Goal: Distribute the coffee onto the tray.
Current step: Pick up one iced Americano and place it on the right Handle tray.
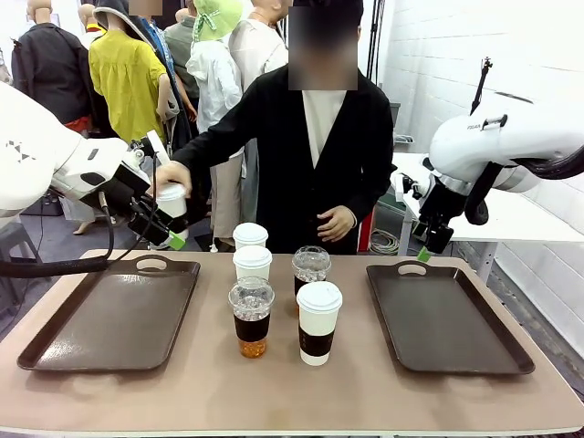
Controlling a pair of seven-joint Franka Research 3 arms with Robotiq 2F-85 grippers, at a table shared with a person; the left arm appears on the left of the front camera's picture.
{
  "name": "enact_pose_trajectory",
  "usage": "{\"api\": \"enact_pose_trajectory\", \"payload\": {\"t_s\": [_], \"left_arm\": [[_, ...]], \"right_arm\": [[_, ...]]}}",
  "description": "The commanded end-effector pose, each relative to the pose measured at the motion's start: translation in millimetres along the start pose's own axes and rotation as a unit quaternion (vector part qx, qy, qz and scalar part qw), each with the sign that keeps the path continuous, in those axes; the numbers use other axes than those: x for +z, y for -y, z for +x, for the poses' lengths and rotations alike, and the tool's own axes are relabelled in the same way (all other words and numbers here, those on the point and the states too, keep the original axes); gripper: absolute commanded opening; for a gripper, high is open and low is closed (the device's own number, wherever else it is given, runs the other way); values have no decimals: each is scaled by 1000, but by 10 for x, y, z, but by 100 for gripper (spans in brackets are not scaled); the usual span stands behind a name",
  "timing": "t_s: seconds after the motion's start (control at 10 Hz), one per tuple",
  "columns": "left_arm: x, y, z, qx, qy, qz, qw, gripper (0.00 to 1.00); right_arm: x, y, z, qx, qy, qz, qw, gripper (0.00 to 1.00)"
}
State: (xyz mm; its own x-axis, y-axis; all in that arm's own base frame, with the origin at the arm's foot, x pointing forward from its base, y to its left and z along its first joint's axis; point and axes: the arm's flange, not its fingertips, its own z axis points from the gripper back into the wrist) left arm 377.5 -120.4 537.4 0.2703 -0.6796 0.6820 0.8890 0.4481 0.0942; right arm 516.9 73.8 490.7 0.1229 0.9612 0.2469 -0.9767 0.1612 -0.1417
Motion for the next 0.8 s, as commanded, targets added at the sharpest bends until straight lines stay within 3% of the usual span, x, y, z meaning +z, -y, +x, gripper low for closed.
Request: {"api": "enact_pose_trajectory", "payload": {"t_s": [0.0, 0.3, 0.7], "left_arm": [[10, -14, -17, -3, -3, -3, 1000, 100], [10, -14, -17, -3, -3, -3, 1000, 100], [10, -14, -17, -3, -3, -3, 1000, 100]], "right_arm": [[-127, 52, -56, 8, 44, 19, 999, 100], [-439, -30, -173, -27, 151, 22, 988, 100], [-772, -97, -346, -53, 241, 43, 968, 100]]}}
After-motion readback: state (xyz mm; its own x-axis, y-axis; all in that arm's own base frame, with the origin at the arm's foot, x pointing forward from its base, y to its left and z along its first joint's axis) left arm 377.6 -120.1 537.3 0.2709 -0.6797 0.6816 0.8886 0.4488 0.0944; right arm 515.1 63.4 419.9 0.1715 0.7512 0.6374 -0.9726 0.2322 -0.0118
